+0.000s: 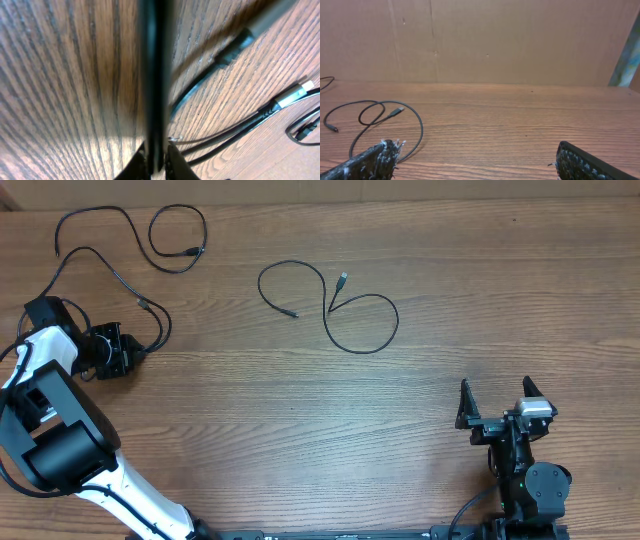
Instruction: Untangle cables
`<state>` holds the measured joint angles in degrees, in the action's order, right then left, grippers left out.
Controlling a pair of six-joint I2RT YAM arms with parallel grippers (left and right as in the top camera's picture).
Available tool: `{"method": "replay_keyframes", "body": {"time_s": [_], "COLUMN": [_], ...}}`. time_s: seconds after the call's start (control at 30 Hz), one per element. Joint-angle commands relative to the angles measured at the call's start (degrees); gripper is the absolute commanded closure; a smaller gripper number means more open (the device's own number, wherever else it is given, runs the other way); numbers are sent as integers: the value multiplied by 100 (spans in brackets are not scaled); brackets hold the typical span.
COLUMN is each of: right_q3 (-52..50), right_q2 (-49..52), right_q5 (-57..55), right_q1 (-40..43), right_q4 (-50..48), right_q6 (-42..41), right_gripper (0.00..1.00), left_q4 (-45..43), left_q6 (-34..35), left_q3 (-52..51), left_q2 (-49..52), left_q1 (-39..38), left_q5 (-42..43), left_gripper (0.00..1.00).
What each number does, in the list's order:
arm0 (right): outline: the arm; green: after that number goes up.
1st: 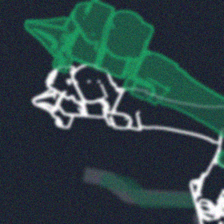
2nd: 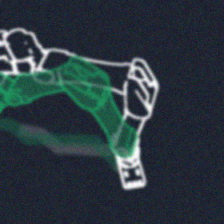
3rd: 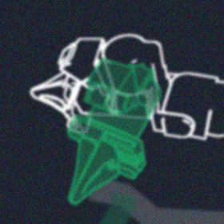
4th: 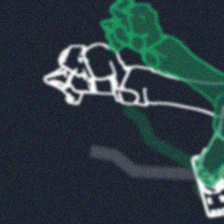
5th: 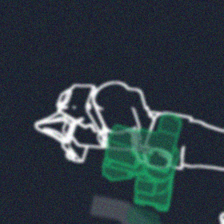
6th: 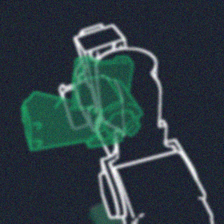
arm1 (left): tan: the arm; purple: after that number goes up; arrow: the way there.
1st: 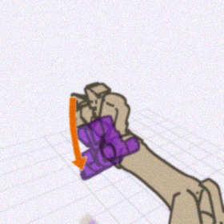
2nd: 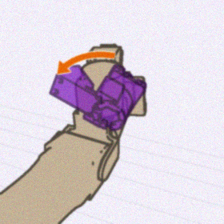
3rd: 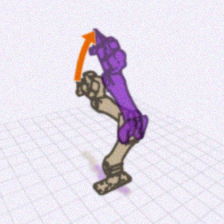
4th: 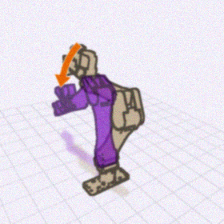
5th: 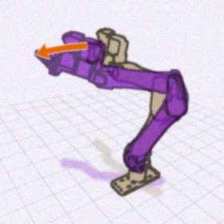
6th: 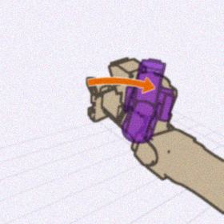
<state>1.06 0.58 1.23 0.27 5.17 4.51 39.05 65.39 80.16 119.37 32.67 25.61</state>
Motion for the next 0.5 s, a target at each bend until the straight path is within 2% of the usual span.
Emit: {"method": "replay_keyframes", "body": {"time_s": [0.0,0.07,0.13,0.17,0.47], "right_q3": [-59,-59,-59,-59,-59], "right_q2": [-42,-42,-42,-42,-42], "right_q5": [-9,-9,-9,-9,-9], "right_q1": [-26,-26,-26,-26,-26], "right_q4": [-33,-35,-35,-33,-35], "right_q6": [-17,-17,-17,-17,-17], "right_gripper": [0,0,0,0,0], "left_q4": [7,0,-33,-31,437], "left_q6": [-278,-437,-776,-914,-1152], "left_q3": [-42,-39,-24,-11,74], "left_q2": [59,59,59,59,-389], "left_q1": [20,24,57,72,111], "left_q5": [103,105,66,24,-584], "left_gripper": [69,43,25,20,12]}}
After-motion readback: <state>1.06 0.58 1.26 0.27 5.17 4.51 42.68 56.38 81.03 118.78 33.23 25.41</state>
